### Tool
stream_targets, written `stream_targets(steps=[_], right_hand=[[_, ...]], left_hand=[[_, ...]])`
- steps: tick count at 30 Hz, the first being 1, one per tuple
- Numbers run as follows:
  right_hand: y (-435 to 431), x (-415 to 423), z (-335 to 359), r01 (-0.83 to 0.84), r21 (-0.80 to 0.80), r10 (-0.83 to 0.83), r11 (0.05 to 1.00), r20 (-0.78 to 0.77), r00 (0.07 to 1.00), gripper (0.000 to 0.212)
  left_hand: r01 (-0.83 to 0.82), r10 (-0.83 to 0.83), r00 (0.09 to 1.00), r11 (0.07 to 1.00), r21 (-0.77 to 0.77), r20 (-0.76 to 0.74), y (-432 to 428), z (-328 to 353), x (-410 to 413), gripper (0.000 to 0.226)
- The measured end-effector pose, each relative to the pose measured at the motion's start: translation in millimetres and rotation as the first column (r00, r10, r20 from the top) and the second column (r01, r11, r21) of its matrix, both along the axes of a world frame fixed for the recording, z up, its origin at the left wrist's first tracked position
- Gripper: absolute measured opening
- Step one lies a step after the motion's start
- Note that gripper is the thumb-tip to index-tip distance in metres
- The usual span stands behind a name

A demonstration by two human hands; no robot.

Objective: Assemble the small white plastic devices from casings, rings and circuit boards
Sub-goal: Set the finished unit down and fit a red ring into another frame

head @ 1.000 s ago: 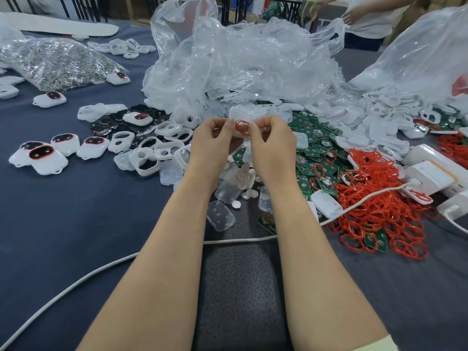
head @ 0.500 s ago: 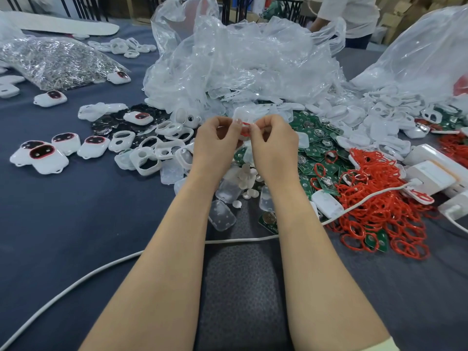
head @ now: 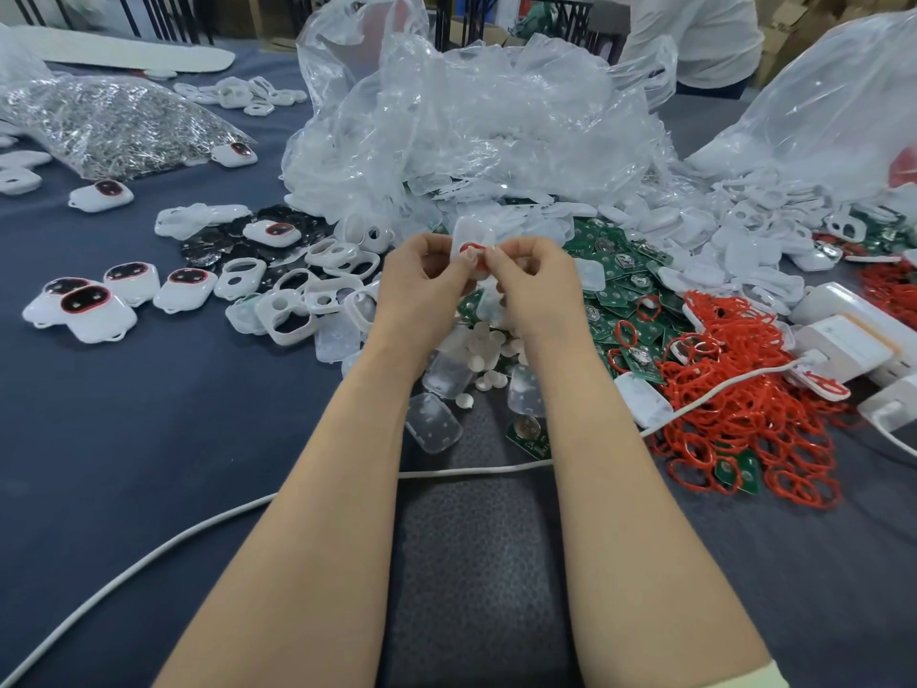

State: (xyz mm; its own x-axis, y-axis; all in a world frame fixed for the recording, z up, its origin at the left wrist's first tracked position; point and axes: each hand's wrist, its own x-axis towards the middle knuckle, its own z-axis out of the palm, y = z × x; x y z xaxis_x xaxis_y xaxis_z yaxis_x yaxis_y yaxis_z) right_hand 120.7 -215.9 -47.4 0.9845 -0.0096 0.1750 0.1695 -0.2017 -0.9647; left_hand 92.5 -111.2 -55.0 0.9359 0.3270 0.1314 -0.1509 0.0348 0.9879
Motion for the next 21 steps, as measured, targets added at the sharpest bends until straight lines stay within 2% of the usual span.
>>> stream_targets(steps=[2,3,6,13,18,21], right_hand=[[-3.8,2.0,1.4,-0.063,0.237,0.109,0.969,-0.186,0.977,0.005],[-5.6,2.4,1.9,-0.099,0.332,0.185,0.938,-0.241,0.953,0.010],[-10.0,2.3,3.3,-0.165,0.508,0.329,0.845,-0.252,0.910,0.015],[-5.4,-1.1,6.1,-0.149,0.629,0.361,0.763,-0.223,0.906,0.011],[-3.1,-0.9,4.6,-0.182,0.653,0.387,0.735,-0.184,0.903,0.016],[-4.1,-1.0,4.9,-0.182,0.718,0.445,0.672,-0.194,0.875,0.014]], left_hand=[[0.031,-0.030,0.999,0.994,-0.106,0.014,0.9,0.3,0.1,0.002],[0.051,-0.047,0.999,0.985,-0.162,0.026,1.8,0.6,0.2,0.006],[0.132,-0.117,0.991,0.949,-0.286,0.070,3.0,0.9,0.1,0.005],[0.155,-0.128,0.988,0.894,-0.420,0.091,2.3,3.9,-1.2,0.010],[0.246,-0.236,0.967,0.773,-0.585,0.096,7.5,7.4,-4.5,0.007],[0.309,-0.301,0.945,0.696,-0.648,0.126,9.7,9.4,-5.9,0.010]])
